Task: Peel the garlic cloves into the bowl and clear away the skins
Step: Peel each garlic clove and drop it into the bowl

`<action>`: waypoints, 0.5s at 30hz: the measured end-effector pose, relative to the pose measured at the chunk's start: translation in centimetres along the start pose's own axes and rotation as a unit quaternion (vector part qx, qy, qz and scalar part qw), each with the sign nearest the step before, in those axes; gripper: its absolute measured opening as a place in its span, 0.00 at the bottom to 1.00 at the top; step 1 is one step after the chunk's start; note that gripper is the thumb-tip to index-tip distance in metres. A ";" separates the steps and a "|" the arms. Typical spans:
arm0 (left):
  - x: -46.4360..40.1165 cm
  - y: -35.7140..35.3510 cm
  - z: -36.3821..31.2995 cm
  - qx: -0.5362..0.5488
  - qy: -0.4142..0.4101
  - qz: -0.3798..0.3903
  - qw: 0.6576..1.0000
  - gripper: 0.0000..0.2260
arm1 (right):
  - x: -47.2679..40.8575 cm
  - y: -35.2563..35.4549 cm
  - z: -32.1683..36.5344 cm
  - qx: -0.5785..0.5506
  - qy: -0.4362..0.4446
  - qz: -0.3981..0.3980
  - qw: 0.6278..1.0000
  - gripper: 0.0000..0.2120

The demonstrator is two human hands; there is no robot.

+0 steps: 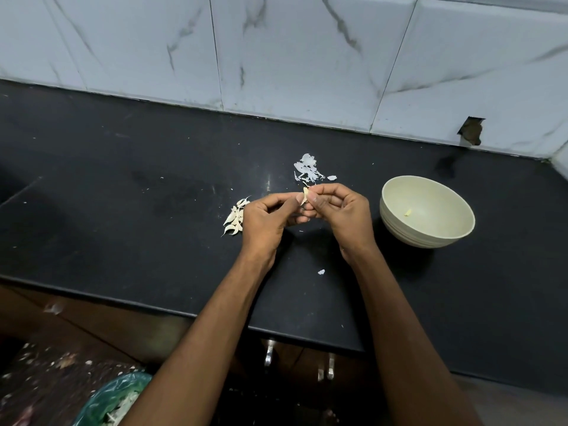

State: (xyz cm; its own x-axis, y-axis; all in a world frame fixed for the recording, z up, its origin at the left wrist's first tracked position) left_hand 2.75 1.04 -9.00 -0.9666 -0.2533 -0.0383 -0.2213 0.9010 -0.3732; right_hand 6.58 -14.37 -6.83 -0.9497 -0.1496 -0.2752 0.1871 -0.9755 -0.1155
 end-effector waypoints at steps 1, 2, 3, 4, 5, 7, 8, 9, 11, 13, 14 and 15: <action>0.0 0.0 -0.1 -0.002 -0.002 0.001 1.000 0.07 | 0.0 0.0 0.1 0.004 0.004 0.001 1.000 0.06; 0.0 -0.1 -0.2 -0.003 -0.005 0.003 1.000 0.07 | 0.0 0.0 0.2 0.009 0.008 0.002 1.000 0.05; 0.1 -0.2 -0.3 -0.003 -0.008 0.007 1.000 0.07 | 0.0 0.0 0.3 0.013 0.012 0.004 1.000 0.05; 0.1 -0.3 -0.4 -0.003 -0.009 0.012 1.000 0.07 | 0.0 0.0 0.4 0.015 0.016 0.005 1.000 0.04; 0.2 -0.4 -0.4 -0.003 -0.009 0.015 1.000 0.07 | 0.0 0.0 0.5 0.013 0.019 0.006 1.000 0.04; 0.3 -0.4 -0.6 -0.003 -0.011 0.016 1.000 0.07 | 0.0 -0.1 0.7 0.011 0.023 0.009 1.000 0.04; 0.2 -0.4 -0.6 -0.002 -0.013 0.013 1.000 0.06 | 0.0 -0.2 0.7 0.010 0.023 0.011 1.000 0.04; 0.2 -0.3 -0.6 -0.001 -0.016 0.010 1.000 0.06 | 0.1 -0.2 0.7 0.008 0.023 0.013 1.000 0.05; 0.1 0.0 -0.7 0.000 -0.022 0.004 1.000 0.06 | 0.1 -0.3 0.6 0.006 0.020 0.017 1.000 0.04; 0.0 0.1 -0.6 -0.001 -0.025 0.001 1.000 0.06 | 0.1 -0.4 0.6 0.005 0.018 0.021 1.000 0.04; -0.1 0.1 -0.5 -0.002 -0.025 0.000 1.000 0.05 | 0.0 -0.3 0.6 0.004 0.018 0.022 1.000 0.04; -0.1 0.2 -0.5 -0.002 -0.025 0.001 1.000 0.05 | 0.1 -0.3 0.6 0.003 0.016 0.022 1.000 0.04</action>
State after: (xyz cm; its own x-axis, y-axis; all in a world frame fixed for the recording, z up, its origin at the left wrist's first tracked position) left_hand 2.79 1.39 -8.61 -0.9594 -0.2690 -0.0851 -0.2203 0.9026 -0.3698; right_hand 6.33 -14.17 -6.25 -0.9317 -0.1880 -0.3107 0.2279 -0.9688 -0.0972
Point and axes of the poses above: each hand's wrist, its own x-axis away from the middle knuckle, its own y-axis out of the back of the hand, z = x × y, the point moved 10 cm from there along -x, towards the middle knuckle, and after that the axes turned 3 degrees about y, right-handed, at the moved point
